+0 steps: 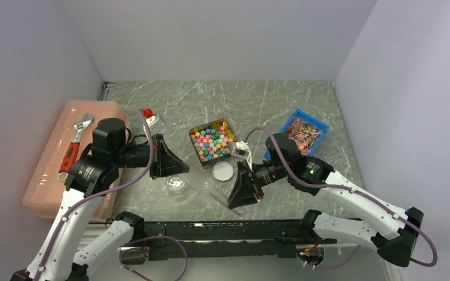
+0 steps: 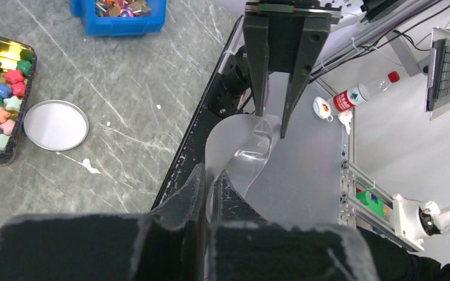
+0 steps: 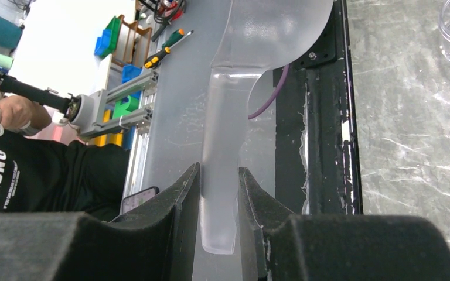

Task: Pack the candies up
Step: Pick up the spatula from the center of the board.

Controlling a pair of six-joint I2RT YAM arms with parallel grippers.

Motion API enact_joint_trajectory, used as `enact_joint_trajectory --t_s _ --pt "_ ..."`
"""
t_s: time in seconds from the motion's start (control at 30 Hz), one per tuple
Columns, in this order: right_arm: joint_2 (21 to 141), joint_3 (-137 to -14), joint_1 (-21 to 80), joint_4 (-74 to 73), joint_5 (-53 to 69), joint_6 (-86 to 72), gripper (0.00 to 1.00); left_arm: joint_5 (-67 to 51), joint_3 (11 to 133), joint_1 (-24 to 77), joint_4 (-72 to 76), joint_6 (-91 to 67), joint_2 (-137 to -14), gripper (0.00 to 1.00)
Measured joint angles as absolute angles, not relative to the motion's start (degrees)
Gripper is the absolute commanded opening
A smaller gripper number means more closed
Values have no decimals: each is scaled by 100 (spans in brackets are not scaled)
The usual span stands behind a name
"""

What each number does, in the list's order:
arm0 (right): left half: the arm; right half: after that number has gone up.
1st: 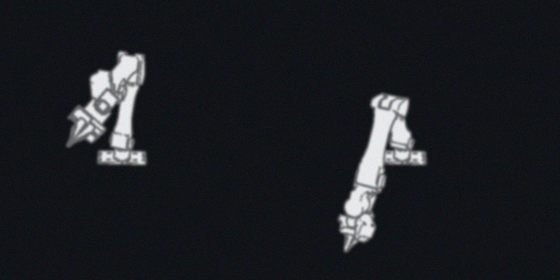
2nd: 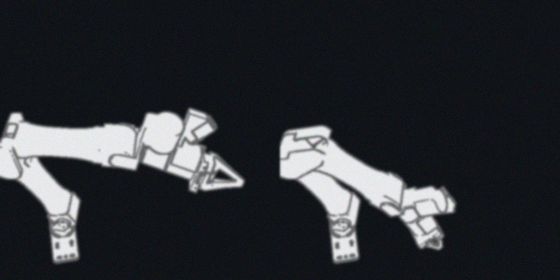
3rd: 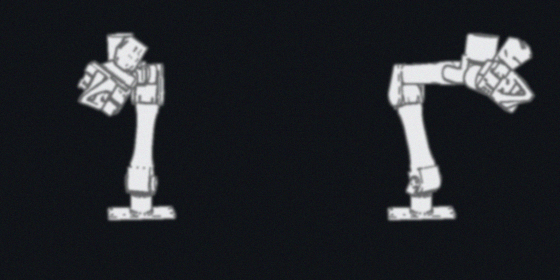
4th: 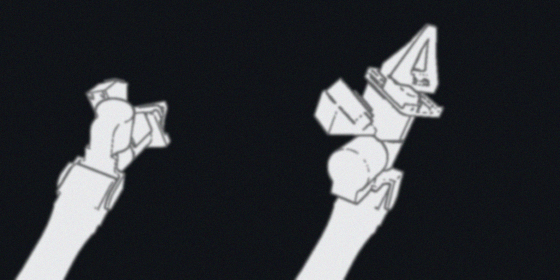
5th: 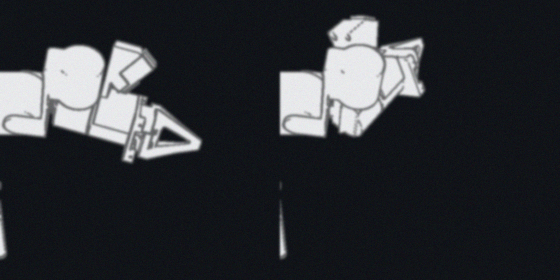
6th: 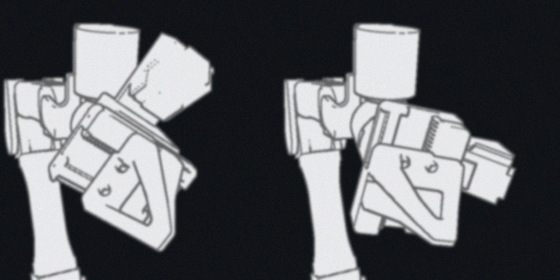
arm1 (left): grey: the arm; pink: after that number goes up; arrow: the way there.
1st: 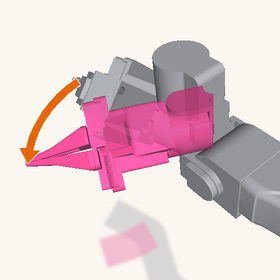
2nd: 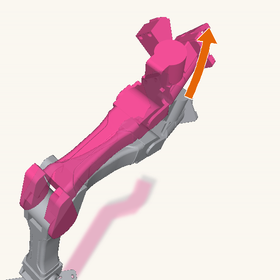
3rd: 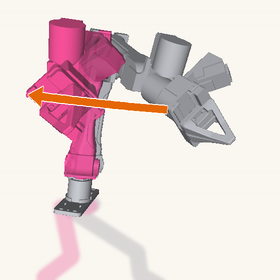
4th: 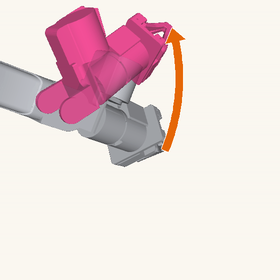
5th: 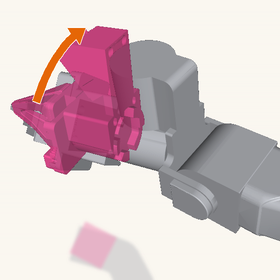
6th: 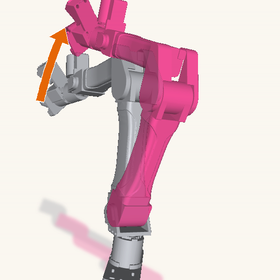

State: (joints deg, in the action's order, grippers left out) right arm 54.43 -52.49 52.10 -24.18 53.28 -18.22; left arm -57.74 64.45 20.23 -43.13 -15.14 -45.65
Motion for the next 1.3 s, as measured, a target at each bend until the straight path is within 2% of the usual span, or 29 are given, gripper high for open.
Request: enact_joint_trajectory --t_s 0.03,0.2,0.23,0.33,0.37,0.5,0.97,1.3 --pt "5443 -5256 5216 -2416 5308 -1824 10 -5739 6438 2023 -4316 -1483 -4569 0" --pt "5441 -5269 5231 -2462 5175 -1831 22 -5666 6416 2023 -4318 -1426 -4637 0" --pt "5441 -5273 5234 -2495 5133 -1817 29 -5645 6405 2023 -4318 -1426 -4641 0" --pt "5441 -5297 5236 -2598 5009 -1767 39 -5544 6375 2029 -4318 -1431 -4637 0" --pt "5441 -5317 5240 -2637 4950 -1719 47 -5494 6355 2034 -4318 -1441 -4635 0" --pt "5395 -5406 5256 -2786 4687 -1498 59 -5273 6250 2034 -4331 -1496 -4628 0" --pt "5201 -5747 5269 -3378 3033 -1041 73 -4346 5819 2032 -4080 -2224 -4357 0" --pt "5105 -5666 5736 -2904 1741 -893 73 -4270 5433 1535 -3710 -2840 -4309 0"
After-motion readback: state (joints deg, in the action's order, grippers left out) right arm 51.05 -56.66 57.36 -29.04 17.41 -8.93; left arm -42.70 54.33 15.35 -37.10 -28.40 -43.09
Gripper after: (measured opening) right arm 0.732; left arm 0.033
